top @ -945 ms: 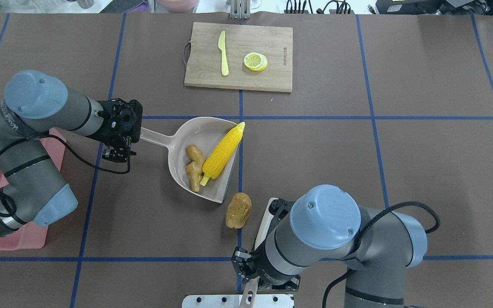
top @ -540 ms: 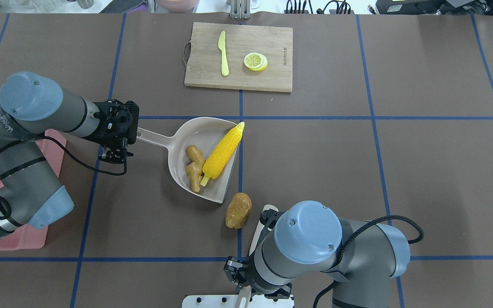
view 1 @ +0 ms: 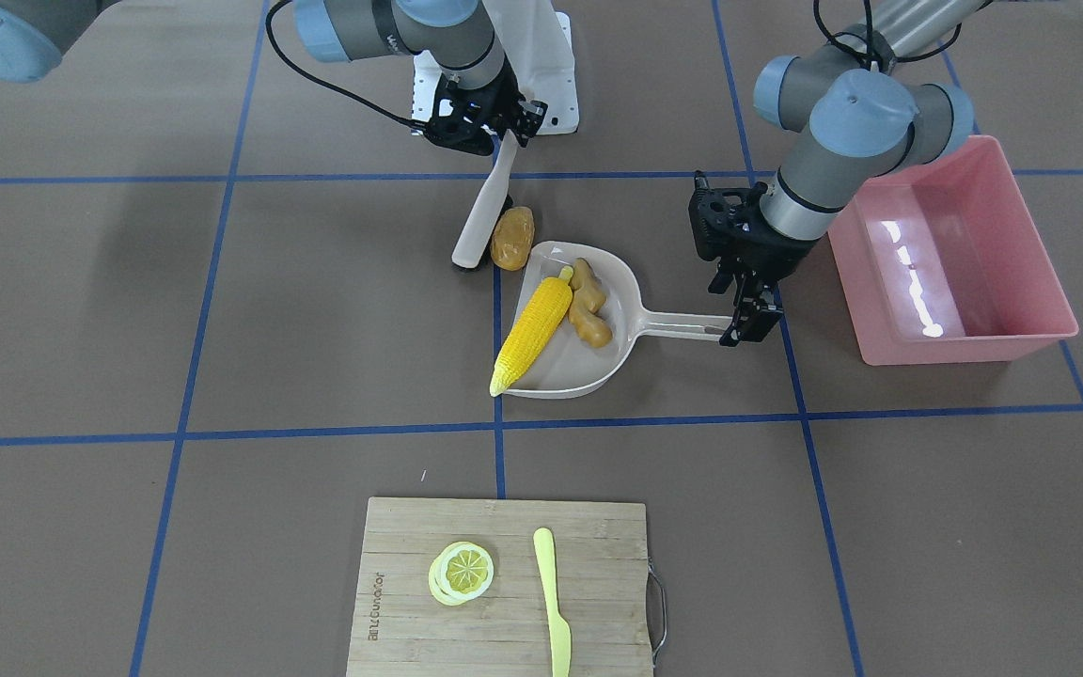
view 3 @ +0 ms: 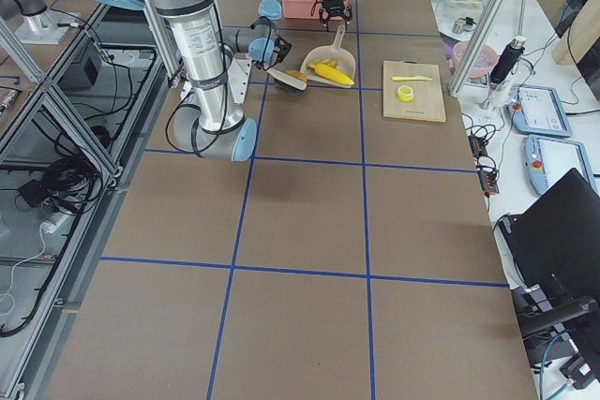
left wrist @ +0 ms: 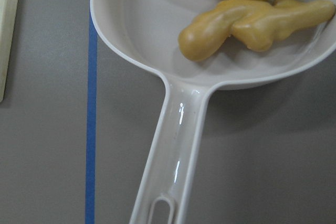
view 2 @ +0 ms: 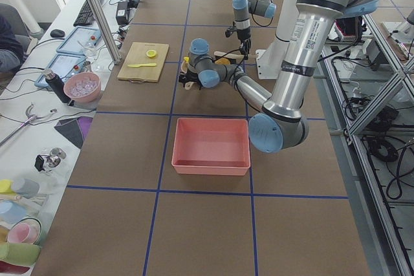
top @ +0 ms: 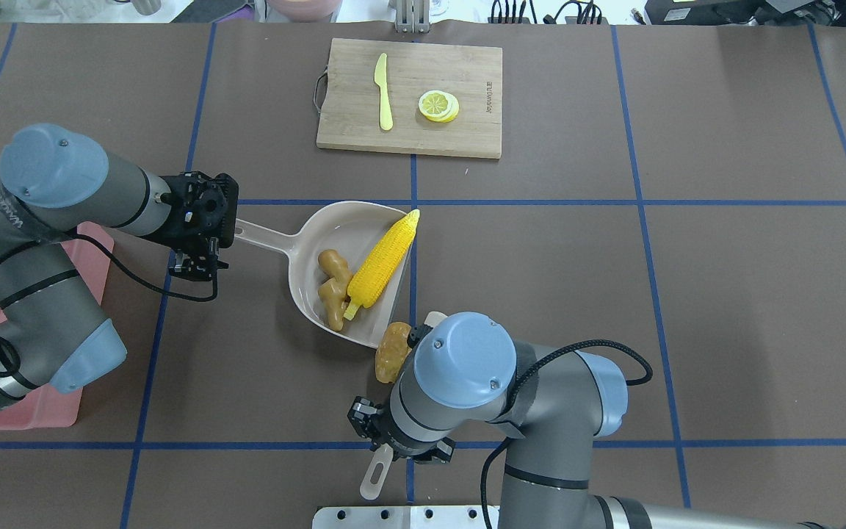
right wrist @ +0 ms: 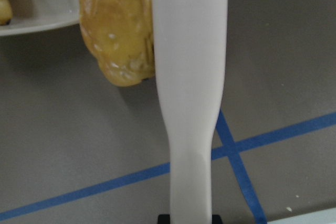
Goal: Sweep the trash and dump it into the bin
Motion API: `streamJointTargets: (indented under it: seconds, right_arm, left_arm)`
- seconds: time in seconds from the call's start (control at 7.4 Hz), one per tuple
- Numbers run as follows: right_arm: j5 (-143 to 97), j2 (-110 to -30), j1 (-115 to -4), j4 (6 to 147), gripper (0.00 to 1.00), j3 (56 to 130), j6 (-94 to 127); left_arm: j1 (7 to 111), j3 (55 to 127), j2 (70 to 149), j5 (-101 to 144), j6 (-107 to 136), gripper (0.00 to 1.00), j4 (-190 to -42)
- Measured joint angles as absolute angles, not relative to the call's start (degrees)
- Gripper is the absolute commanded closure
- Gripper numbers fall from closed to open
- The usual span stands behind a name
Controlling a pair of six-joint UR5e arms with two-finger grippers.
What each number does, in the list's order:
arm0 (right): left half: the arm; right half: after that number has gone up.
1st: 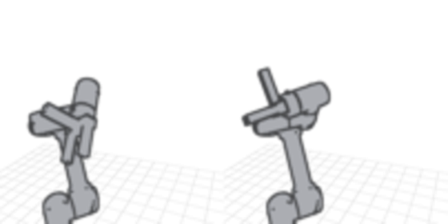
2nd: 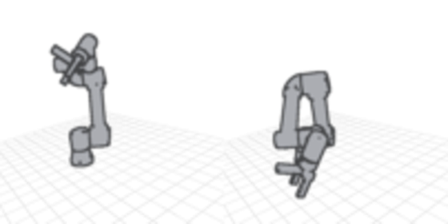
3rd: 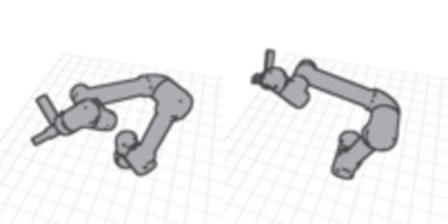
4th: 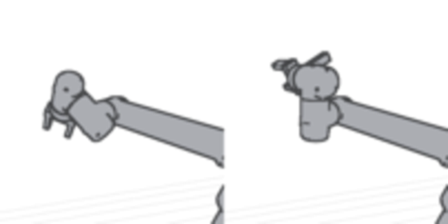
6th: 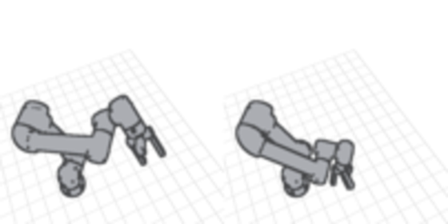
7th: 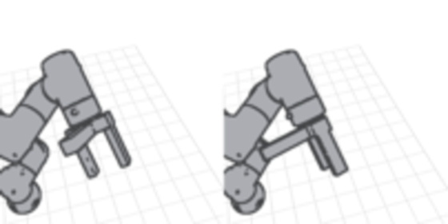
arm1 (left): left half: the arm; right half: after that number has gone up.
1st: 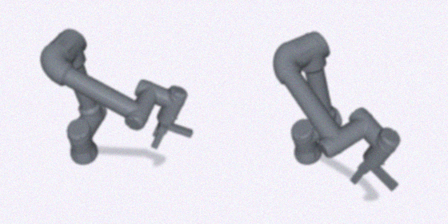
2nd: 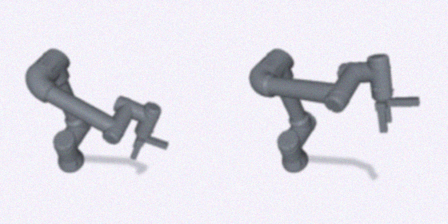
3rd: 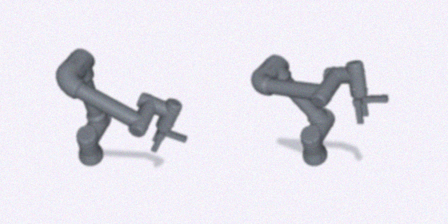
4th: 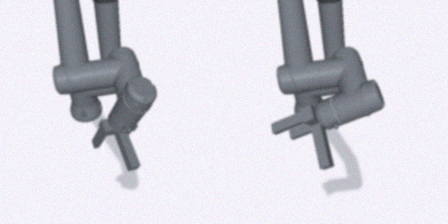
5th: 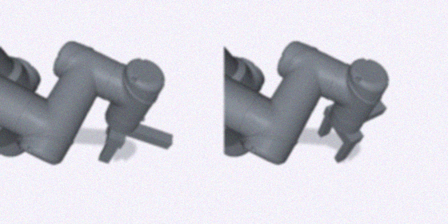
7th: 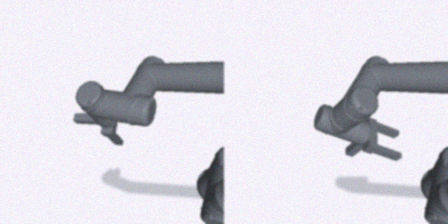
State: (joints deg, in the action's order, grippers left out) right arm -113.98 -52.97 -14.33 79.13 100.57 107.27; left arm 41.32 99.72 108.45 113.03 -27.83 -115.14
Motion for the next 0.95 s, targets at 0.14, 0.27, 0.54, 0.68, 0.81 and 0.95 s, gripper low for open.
streamJointTargets:
  seconds: [0.14, 0.27, 0.54, 0.68, 0.81, 0.95]
  right_arm:
    - [-114.7, -52.1, -15.5, 78.8, 1.0, 99.2, 106.3]
    - [-116.0, -51.2, -17.0, 78.5, 1.0, 98.0, 105.1]
    - [-119.1, -48.4, -20.9, 77.3, 1.0, 94.1, 103.1]
    - [-120.3, -46.7, -22.7, 76.4, 1.0, 91.7, 102.2]
    - [-121.6, -44.9, -24.4, 75.5, 1.0, 88.8, 101.3]
    - [-122.5, -43.4, -25.7, 74.9, 1.0, 86.5, 100.1]
  left_arm:
    - [41.3, 99.7, 108.5, 113.0, -27.9, 0.11, -115.1]
    - [41.3, 99.6, 108.5, 113.0, -27.9, 0.11, -115.1]
    - [41.3, 99.5, 108.4, 113.0, -28.0, 0.11, -115.1]
    - [41.3, 99.5, 108.4, 113.0, -28.0, 0.11, -115.1]
    - [41.3, 99.6, 108.4, 113.0, -28.0, 0.12, -115.1]
    - [41.3, 99.6, 108.4, 113.0, -28.0, 0.12, -115.1]
